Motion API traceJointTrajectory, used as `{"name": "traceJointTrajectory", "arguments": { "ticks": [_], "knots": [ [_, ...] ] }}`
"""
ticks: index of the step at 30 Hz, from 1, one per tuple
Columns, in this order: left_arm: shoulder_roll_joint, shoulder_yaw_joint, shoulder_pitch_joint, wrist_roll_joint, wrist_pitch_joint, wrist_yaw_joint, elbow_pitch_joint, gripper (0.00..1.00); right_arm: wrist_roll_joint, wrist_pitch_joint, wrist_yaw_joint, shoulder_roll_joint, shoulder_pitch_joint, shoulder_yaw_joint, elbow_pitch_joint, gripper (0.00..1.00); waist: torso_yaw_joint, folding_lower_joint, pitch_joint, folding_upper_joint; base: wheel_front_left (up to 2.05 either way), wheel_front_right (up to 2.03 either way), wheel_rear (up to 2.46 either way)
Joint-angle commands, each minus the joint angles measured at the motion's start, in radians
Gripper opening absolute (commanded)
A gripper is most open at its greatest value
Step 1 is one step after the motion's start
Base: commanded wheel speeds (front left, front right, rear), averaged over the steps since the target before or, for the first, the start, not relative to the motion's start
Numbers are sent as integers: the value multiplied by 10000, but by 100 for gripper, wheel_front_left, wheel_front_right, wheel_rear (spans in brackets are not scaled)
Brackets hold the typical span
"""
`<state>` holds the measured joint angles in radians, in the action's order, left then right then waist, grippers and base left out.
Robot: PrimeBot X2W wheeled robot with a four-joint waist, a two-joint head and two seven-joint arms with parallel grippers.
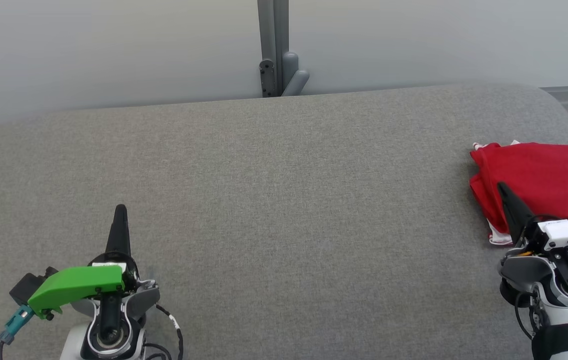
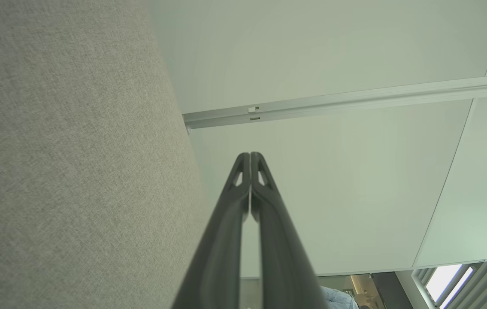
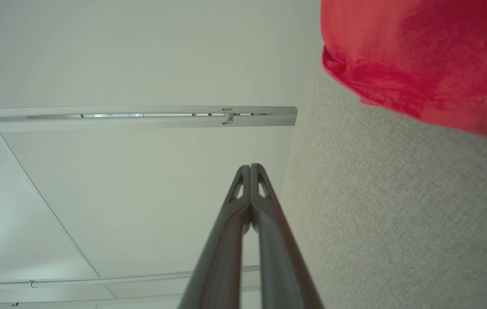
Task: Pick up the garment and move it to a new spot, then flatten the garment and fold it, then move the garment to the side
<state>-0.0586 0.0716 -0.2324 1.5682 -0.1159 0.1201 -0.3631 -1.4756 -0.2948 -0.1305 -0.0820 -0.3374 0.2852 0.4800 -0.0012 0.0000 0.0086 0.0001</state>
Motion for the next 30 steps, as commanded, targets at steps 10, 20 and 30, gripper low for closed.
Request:
{"name": "traceJointTrajectory", "arguments": {
  "ticks": [10, 20, 30],
  "knots": [
    [96, -57, -314, 740, 25, 138, -194, 0, -757, -245, -4, 4, -352, 145, 290, 0, 19, 0, 1, -1, 0, 0, 0],
    [98, -55, -314, 791, 28, 142, -195, 0, -815, -229, -4, -9, -332, 123, 297, 0, 21, 0, 1, -1, 0, 0, 0],
    [96, -53, -311, 792, 27, 142, -193, 0, -829, -214, -4, -22, -328, 106, 298, 0, 21, 0, 1, -1, 0, 0, 0]
  ]
}}
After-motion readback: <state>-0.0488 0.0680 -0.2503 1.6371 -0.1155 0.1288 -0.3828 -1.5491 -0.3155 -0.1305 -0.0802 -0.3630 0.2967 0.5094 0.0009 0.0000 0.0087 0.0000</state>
